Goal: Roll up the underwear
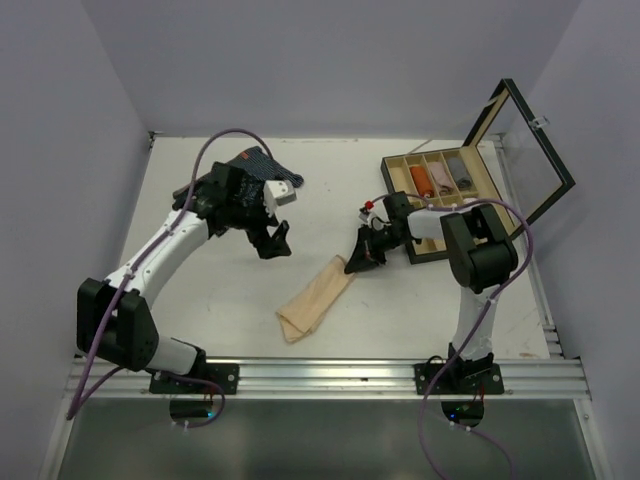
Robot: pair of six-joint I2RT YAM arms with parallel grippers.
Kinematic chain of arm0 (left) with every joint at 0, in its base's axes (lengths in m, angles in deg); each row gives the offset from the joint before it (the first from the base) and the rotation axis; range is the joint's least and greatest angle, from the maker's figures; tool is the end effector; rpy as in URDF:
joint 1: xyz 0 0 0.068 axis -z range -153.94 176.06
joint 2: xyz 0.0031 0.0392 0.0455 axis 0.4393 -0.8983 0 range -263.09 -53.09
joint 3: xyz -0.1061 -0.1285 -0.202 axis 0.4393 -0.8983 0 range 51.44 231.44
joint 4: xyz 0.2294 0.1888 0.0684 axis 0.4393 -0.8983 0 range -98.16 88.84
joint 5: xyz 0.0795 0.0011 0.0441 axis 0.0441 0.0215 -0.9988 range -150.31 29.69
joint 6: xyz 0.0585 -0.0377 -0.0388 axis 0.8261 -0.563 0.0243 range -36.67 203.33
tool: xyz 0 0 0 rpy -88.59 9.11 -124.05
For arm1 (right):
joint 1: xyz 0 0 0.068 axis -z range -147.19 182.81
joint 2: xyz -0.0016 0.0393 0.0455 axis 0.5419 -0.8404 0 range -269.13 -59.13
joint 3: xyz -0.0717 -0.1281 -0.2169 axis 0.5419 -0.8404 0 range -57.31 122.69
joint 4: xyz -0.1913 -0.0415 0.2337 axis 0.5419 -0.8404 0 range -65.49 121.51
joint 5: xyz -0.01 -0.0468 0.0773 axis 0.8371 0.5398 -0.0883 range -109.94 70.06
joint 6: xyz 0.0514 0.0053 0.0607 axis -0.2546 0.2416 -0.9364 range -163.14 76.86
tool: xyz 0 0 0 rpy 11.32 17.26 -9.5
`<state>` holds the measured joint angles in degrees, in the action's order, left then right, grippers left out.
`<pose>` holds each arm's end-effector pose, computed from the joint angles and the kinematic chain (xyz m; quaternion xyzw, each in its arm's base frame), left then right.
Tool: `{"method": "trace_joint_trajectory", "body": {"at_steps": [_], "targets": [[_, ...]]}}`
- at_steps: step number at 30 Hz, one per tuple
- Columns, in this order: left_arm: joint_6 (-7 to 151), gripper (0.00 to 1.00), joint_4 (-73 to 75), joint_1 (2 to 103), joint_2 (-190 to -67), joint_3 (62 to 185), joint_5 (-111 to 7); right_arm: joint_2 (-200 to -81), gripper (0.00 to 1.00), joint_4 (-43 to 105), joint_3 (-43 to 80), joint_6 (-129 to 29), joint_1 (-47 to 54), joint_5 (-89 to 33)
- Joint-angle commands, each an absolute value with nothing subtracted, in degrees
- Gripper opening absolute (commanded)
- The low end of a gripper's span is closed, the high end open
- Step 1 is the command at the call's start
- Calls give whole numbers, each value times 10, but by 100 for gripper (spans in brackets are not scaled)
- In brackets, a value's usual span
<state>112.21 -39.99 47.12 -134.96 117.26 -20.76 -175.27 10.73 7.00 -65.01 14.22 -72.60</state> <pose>0.3141 -0.1678 0.2371 0.4713 0.7702 -0.3024 0.3053 0.3549 0.1769 0.0384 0.0418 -0.8875 -0.4583 0.0244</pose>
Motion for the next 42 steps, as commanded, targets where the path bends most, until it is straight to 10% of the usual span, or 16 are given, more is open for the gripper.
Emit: {"method": "trace_joint_trajectory", "body": {"at_steps": [1,11,17,27,42], "targets": [[1051,100,-379,403,-1363,1202,-128,-1687,0,212,37,-693,139,-750],[1172,100,-452,389,-1343,1210,-150,-1730,11,-179,357,-380,137,-759],[1252,100,-491,584,-1323,1135,-225,-1869,7,-290,532,-303,114,-721],[1203,85,-411,806,-1409,1144,-217,-1918,4,-241,502,-296,64,-716],[1235,77,-439,827,-1507,1090,-272,-1868,2,-213,327,-261,61,-687]]}}
